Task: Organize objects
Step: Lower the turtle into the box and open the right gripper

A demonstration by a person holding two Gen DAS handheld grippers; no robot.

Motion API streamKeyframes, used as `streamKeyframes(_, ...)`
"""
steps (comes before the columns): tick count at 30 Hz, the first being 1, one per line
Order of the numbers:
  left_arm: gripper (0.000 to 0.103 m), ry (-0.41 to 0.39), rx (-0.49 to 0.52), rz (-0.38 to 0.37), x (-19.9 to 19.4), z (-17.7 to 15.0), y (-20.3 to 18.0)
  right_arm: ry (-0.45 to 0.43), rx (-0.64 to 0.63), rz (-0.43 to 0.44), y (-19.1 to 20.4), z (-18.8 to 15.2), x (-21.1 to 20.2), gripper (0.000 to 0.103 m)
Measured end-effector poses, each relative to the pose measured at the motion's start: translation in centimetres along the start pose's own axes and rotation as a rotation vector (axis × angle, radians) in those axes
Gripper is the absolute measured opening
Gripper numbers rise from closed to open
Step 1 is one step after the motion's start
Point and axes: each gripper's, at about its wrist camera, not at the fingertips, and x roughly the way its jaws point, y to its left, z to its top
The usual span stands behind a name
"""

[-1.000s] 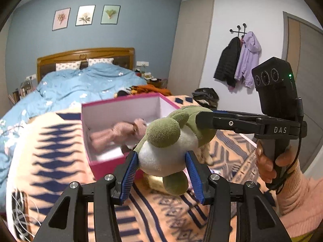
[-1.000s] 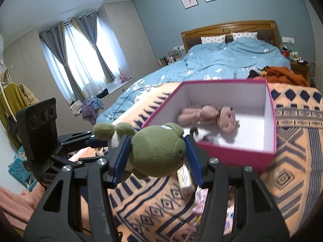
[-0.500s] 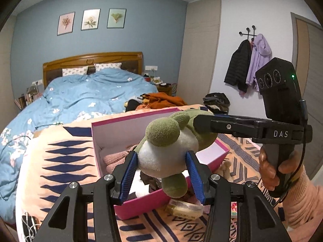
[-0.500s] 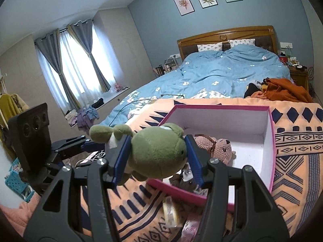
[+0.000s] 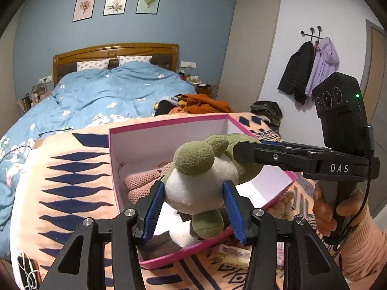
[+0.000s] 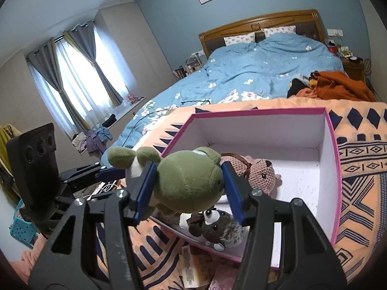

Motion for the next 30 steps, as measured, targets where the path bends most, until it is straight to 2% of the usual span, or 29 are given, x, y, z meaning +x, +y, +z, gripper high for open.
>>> streamKeyframes(5,0.051,0.031,-0.011,0.056,1.6,0.2,0.8,0.027,0.019,-0.011,-0.7,-0.1,1.7,0.058)
streamKeyframes(8,0.05,0.07,-0.024,0.116,2.9,0.3,1.2,0.082,0.029,0.007,-1.1,-0.4,3.5,0.058)
streamKeyframes(10,0.05,0.075,-0.023,0.166,3.4,0.2,1.3,0.11,-0.017,-0.025,-0.6,-0.9,4.5,0.058)
streamKeyframes(14,0.053,0.053,-0.018,0.187,3.0,-0.1,1.1,0.134,-0.01,-0.052,-1.1,-1.7,5.4,0.058)
streamKeyframes(16,0.06,0.023,0.0,0.204,2.4,-0.3,0.6,0.129,0.002,-0.058,-1.6,-1.9,5.1,0.058)
streamKeyframes(18,0.069,-0.013,0.019,0.21,1.6,-0.5,0.1,0.124,0.016,-0.061,-2.2,-2.0,4.6,0.058)
streamKeyframes(26,0.082,-0.103,0.044,0.161,-1.3,-1.4,-1.7,0.096,0.022,-0.037,-2.1,-2.7,2.3,0.058)
streamKeyframes(30,0.083,-0.141,0.043,0.112,-2.9,-2.1,-2.8,0.072,0.003,-0.017,-1.4,-3.3,0.8,0.058)
